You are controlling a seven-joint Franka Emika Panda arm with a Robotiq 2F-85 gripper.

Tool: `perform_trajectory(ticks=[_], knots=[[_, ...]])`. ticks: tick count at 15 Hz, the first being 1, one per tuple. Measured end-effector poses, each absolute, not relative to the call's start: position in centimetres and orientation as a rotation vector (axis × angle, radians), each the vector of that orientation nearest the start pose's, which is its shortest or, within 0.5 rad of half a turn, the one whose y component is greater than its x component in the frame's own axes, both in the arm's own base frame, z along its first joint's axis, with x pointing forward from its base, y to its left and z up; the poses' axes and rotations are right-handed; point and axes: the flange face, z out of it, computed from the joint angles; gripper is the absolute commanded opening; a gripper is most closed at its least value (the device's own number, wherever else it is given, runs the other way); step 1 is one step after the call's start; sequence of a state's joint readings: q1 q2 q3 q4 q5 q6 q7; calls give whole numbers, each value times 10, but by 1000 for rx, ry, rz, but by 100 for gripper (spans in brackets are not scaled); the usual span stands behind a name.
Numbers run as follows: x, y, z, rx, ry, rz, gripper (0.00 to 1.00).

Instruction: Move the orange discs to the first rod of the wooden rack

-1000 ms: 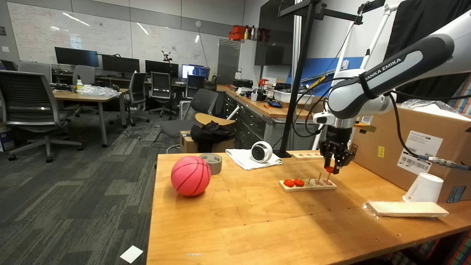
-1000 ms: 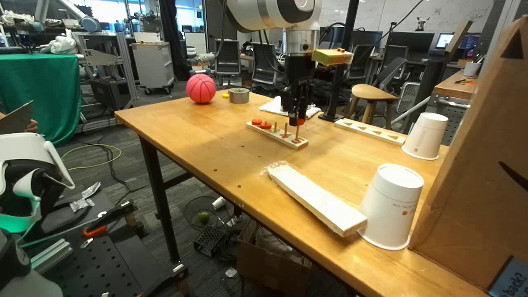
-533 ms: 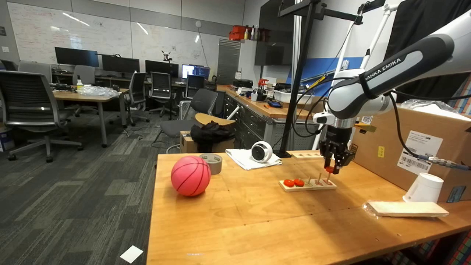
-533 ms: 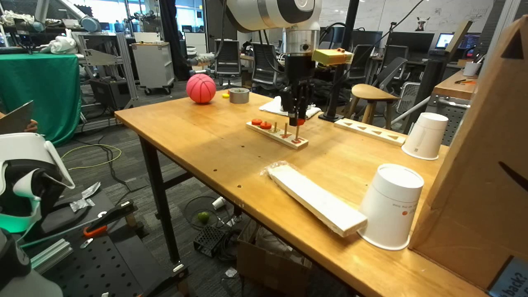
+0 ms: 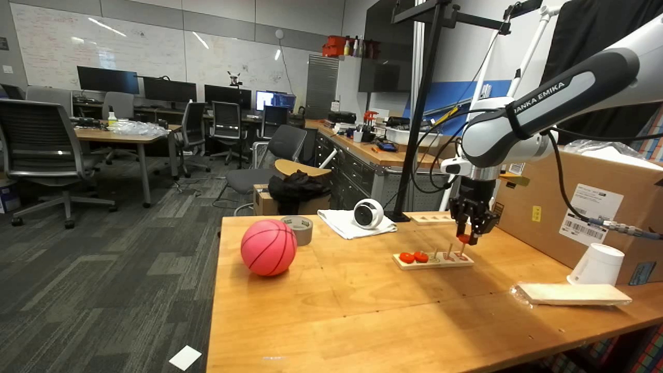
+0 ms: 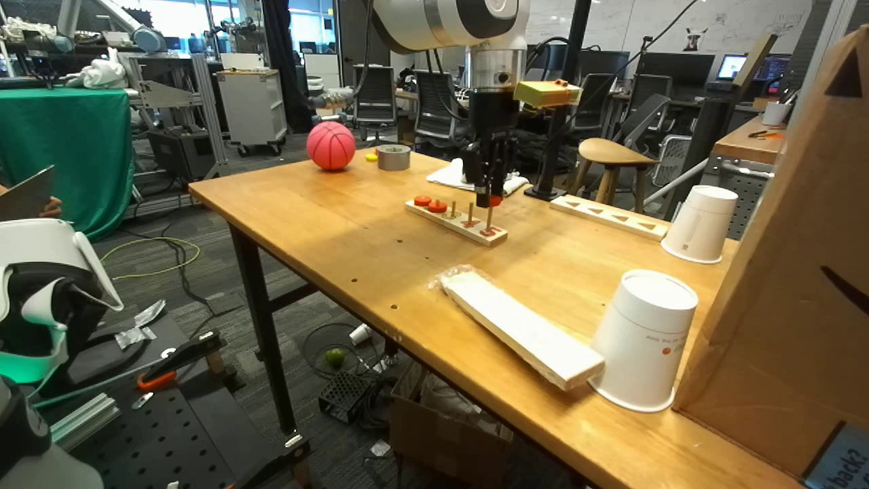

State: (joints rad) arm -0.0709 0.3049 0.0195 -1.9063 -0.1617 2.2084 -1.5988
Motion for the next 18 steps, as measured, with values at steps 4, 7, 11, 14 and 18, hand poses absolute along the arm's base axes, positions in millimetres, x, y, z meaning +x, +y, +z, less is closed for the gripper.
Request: perform_trajectory(ticks=[4, 7, 11, 14, 18], knots=[[618, -38, 339, 2081, 2238, -142, 17], [619, -39, 339, 2080, 2239, -142, 17], [620, -42, 331, 2086, 2244, -153, 17], [621, -45, 331, 2087, 2242, -153, 17], [621, -45, 328, 2089, 2246, -158, 71]])
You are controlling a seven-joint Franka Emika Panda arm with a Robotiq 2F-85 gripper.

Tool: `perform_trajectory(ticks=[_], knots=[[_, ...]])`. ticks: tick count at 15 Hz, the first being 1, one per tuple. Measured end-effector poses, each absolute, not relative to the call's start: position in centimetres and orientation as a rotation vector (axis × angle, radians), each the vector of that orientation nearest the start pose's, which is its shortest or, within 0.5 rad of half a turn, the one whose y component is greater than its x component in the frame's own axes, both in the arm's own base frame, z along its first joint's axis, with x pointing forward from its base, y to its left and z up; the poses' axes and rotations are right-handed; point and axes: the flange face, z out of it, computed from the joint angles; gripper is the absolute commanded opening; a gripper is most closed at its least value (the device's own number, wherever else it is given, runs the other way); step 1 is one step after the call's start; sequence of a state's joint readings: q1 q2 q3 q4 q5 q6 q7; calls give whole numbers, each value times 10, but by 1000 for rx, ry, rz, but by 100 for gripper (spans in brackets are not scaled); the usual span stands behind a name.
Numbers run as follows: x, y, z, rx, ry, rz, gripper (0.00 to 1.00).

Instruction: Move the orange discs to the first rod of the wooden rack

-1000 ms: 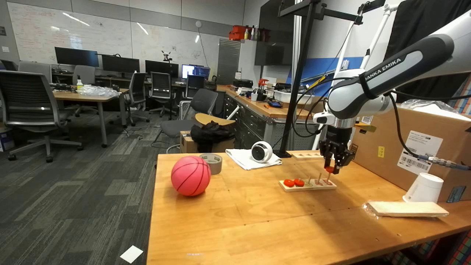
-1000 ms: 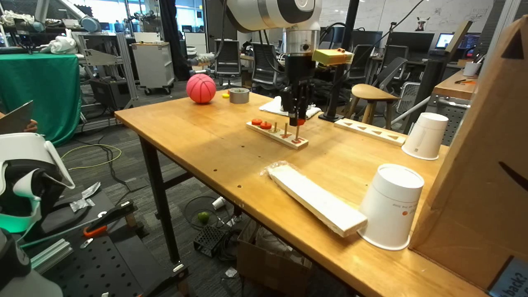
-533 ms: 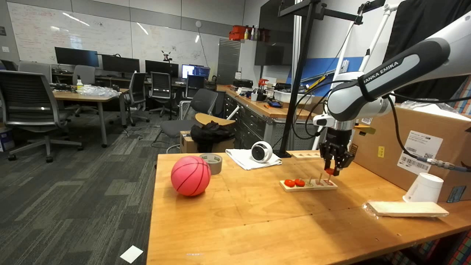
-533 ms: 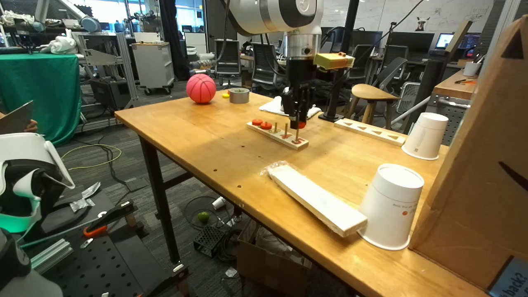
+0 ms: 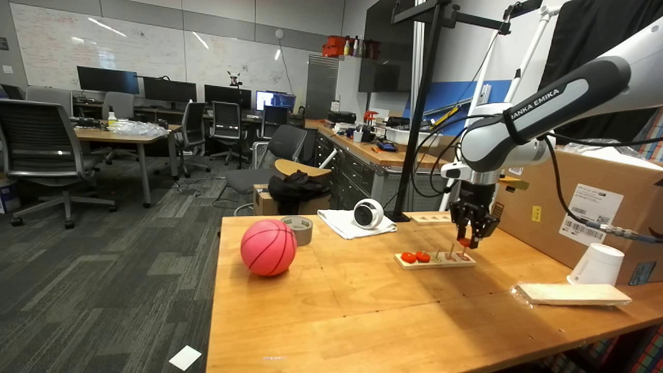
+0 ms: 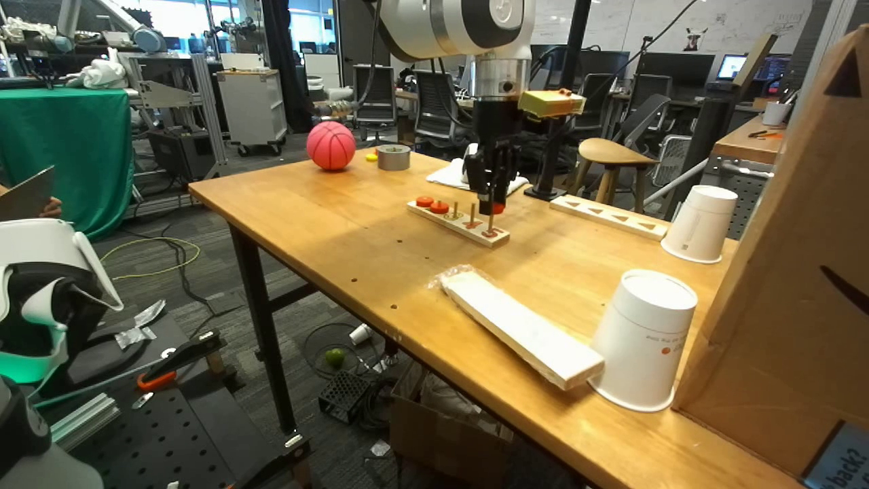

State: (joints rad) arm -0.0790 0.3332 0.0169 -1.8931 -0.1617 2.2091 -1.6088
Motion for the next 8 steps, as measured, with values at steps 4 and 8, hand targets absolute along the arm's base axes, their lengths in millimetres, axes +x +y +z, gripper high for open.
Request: perform_trajectory(ticks=[4, 8], knots=[[626, -39, 347, 2034, 2221, -101, 99], [628, 24, 406, 1834, 2244, 52, 100]])
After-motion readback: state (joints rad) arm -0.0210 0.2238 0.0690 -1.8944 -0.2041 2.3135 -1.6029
